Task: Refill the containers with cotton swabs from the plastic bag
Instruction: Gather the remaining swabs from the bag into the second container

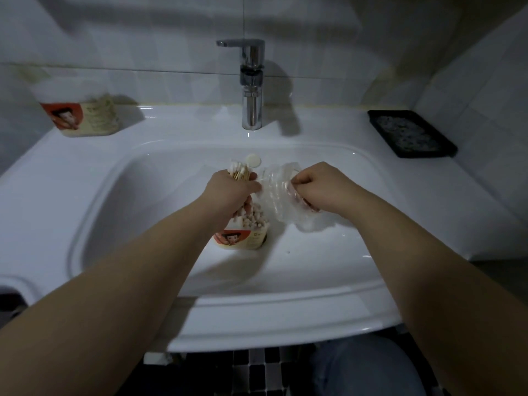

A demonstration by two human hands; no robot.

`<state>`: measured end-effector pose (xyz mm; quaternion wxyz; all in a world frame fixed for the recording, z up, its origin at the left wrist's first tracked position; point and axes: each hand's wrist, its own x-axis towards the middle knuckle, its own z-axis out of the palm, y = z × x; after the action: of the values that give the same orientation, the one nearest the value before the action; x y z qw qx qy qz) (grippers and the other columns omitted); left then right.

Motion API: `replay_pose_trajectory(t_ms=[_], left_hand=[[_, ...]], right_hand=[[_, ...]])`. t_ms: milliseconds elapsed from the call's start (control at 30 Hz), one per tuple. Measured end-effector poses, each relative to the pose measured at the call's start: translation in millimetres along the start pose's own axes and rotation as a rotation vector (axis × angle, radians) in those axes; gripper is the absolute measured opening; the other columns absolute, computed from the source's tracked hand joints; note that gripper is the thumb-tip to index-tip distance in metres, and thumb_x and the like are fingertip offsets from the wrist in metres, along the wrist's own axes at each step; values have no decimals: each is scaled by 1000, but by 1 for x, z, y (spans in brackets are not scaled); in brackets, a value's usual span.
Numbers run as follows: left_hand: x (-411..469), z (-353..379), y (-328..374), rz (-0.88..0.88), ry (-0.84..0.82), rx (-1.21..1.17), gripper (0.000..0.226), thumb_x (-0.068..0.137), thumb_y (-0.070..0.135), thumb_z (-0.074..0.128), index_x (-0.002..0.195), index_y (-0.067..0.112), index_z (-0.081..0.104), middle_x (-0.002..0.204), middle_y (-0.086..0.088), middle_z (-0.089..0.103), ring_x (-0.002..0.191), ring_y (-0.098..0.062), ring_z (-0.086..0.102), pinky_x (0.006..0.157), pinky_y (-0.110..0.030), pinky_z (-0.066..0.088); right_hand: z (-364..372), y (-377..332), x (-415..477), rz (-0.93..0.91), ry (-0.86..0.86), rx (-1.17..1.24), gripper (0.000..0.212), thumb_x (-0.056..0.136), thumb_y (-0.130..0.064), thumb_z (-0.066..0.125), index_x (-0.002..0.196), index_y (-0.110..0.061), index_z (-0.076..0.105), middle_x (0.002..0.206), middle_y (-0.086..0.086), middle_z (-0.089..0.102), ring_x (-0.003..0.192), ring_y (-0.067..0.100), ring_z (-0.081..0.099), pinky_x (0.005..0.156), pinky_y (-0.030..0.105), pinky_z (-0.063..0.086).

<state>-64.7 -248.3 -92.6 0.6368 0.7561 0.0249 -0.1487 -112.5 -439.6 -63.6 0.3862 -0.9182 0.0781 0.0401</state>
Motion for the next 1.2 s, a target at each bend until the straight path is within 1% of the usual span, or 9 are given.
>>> replay_pose_trajectory(t_ms=[133,300,400,500,667,733,800,900,1200], left_hand=[[2,-3,0,2,4,-44,13,84,4,72,90,14,68,57,-7,55,43,-21,50,48,-28,35],[-2,4,0,-11,-108,-108,16,85,3,75,96,14,70,64,-7,55,48,-18,50,51,-28,35],[-6,7,-1,6,-182,-88,18,84,3,77,100,10,71,69,-10,55,52,-19,50,57,-32,37],[-6,6,0,20,-180,-29,20,84,6,78,102,5,71,57,-5,55,47,-18,50,50,-28,38],[-4,4,-3,48,-163,18,48,64,24,91,102,1,72,69,-12,66,66,-28,61,69,-43,50],[-5,5,-2,45,-166,33,49,62,27,91,103,6,74,77,-17,70,72,-30,64,73,-46,54],[-4,5,0,52,-140,31,31,73,20,88,99,11,73,70,-12,65,60,-23,61,61,-34,50],[-2,4,3,35,-100,3,19,82,9,81,95,15,69,61,-5,54,45,-16,50,44,-24,37],[-1,3,1,23,-81,17,18,84,7,77,99,13,69,63,-7,56,49,-19,50,42,-24,38]], right_hand=[[-5,-1,0,16,68,29,19,91,-11,59,82,-16,75,74,-1,71,57,15,57,53,26,47],[11,-5,-3,6,-50,188,29,93,3,46,83,-7,71,68,7,66,53,16,59,47,26,48],[17,-4,-1,2,-67,206,27,95,2,48,91,-5,73,74,8,63,61,17,57,51,26,46],[18,0,3,16,-54,220,21,95,-3,52,94,-3,73,78,11,63,70,21,56,62,33,42],[18,-2,3,40,-60,330,21,95,-7,64,76,-13,72,62,1,58,54,13,52,50,22,40],[18,-3,5,64,-45,325,14,91,-4,64,80,-5,72,66,6,59,58,18,54,53,26,42],[16,-3,7,87,-7,334,15,87,0,59,89,2,73,75,12,62,67,24,58,60,34,46],[13,-2,5,90,-20,371,16,90,1,61,89,-5,76,71,6,67,60,16,64,57,28,52],[13,0,8,59,-70,378,15,91,6,61,97,-1,73,80,14,69,65,18,65,56,24,52]])
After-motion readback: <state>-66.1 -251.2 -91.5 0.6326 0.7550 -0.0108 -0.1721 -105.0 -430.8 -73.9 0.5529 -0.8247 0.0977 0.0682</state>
